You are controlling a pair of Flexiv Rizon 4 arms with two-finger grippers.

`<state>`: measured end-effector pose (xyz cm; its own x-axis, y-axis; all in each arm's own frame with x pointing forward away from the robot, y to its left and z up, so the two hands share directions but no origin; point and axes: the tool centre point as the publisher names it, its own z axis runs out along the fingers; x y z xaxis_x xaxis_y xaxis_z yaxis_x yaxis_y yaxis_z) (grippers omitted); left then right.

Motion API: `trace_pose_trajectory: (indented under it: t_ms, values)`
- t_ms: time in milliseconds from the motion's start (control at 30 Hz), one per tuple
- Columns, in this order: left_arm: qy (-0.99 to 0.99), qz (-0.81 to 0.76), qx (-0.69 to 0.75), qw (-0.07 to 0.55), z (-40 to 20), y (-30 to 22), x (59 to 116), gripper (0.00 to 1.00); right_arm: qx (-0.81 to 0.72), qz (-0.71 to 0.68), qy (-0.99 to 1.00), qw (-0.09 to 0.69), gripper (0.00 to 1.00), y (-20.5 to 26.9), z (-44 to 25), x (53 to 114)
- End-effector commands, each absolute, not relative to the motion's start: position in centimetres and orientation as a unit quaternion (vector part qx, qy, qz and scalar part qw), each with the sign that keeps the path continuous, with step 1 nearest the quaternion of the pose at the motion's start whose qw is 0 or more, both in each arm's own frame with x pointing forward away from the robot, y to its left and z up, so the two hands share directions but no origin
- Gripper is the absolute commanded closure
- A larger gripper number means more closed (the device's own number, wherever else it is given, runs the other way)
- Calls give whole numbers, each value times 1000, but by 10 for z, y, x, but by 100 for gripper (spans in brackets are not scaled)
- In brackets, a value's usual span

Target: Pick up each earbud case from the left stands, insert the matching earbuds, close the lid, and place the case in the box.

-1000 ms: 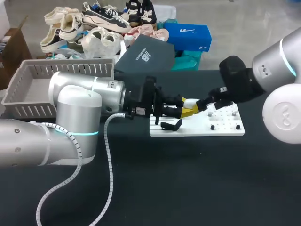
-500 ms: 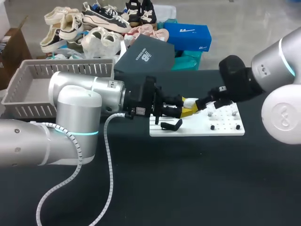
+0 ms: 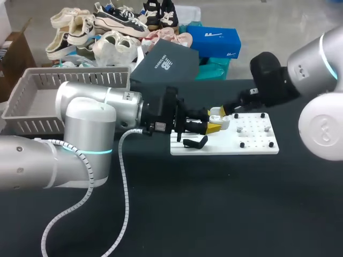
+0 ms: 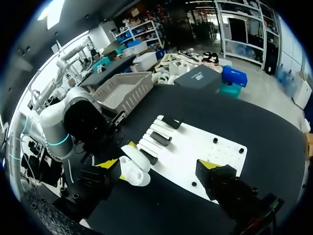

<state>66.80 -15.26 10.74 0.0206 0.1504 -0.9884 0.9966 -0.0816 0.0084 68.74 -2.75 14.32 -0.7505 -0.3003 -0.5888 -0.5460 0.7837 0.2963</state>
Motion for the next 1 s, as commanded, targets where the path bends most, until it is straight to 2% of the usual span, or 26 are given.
trace_pose_trajectory:
  t_ms: [33,333,567,1000]
  values:
    - [513,-475,559,446,107,-153,667,100,-226,191,913,282,0,-38,154,681]
    - [513,-475,559,446,107,-153,667,100,-187,139,931,279,0,-90,159,690]
    - [513,-475,559,446,107,-153,667,100,-167,32,949,265,0,-123,135,698]
    - [513,-475,559,446,107,-153,667,100,-165,-86,957,221,0,-140,88,711]
